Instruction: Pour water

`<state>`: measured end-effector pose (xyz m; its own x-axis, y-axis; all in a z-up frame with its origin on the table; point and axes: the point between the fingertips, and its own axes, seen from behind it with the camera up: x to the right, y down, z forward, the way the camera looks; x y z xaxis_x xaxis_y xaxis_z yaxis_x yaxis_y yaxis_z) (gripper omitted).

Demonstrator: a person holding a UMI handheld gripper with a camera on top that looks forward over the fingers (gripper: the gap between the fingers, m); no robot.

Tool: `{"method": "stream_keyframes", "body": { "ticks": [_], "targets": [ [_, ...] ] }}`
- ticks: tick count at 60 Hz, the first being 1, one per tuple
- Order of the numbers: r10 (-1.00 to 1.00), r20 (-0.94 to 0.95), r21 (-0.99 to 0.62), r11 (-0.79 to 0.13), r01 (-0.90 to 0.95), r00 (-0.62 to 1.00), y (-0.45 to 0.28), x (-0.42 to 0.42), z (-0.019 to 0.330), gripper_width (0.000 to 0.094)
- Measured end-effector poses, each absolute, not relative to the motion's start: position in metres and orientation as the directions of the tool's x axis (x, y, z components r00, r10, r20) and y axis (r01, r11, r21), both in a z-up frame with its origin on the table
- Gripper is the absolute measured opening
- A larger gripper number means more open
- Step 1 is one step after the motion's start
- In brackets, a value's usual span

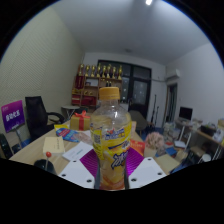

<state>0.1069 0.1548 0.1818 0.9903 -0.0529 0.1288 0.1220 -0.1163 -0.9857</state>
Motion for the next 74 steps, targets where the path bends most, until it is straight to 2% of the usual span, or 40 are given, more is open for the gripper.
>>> {"method": "stream_keyframes", "body": {
  "ticks": [7,8,10,11,12,13,19,21,26,32,35,38,40,41,48,63,74],
  "targets": [
    [-0.014,0.03,-0.985,-0.171,0.027,0.999,0.169,0.114,0.125,0.0331],
    [-0.009,0.012,-0.986,-0.169,0.01,1.0,0.175,0.103,0.106,0.0332],
    [0.012,-0.013,-0.983,-0.183,-0.011,1.0,0.164,0.119,0.108,0.033],
    [0.013,-0.022,-0.983,-0.183,-0.019,1.0,0.174,0.101,0.094,0.0332],
    [0.027,-0.03,-0.982,-0.189,-0.024,0.999,0.163,0.118,0.102,0.0331],
    [0.031,-0.036,-0.982,-0.185,-0.03,0.999,0.172,0.1,0.09,0.033],
    [0.105,-0.04,-0.982,-0.187,-0.02,0.994,0.16,0.095,0.075,0.0361],
    [0.108,-0.036,-0.99,-0.139,-0.021,0.993,0.16,0.096,0.082,0.0387],
    [0.11,-0.063,-0.992,-0.118,-0.05,0.992,0.161,0.096,0.08,0.0381],
    [0.134,-0.068,-0.986,-0.159,-0.046,0.989,0.163,0.095,0.077,0.0509],
    [0.121,-0.08,-0.96,-0.276,-0.044,0.989,0.156,0.097,0.059,0.0591],
    [0.121,-0.091,-0.919,-0.393,-0.036,0.989,0.142,0.096,0.043,0.0744],
    [0.137,-0.1,-0.914,-0.405,-0.036,0.985,0.135,0.097,0.046,0.0842],
    [0.137,-0.1,-0.917,-0.397,-0.037,0.986,0.129,0.095,0.051,0.0856],
    [0.09,-0.046,-0.921,-0.391,-0.007,0.995,0.087,0.112,0.097,0.0833],
    [-0.047,-0.004,-0.905,-0.425,-0.024,0.999,-0.055,0.096,0.203,0.0837],
    [-0.119,0.083,-0.902,-0.432,0.024,0.989,-0.138,0.083,0.264,0.0838]
  ]
}}
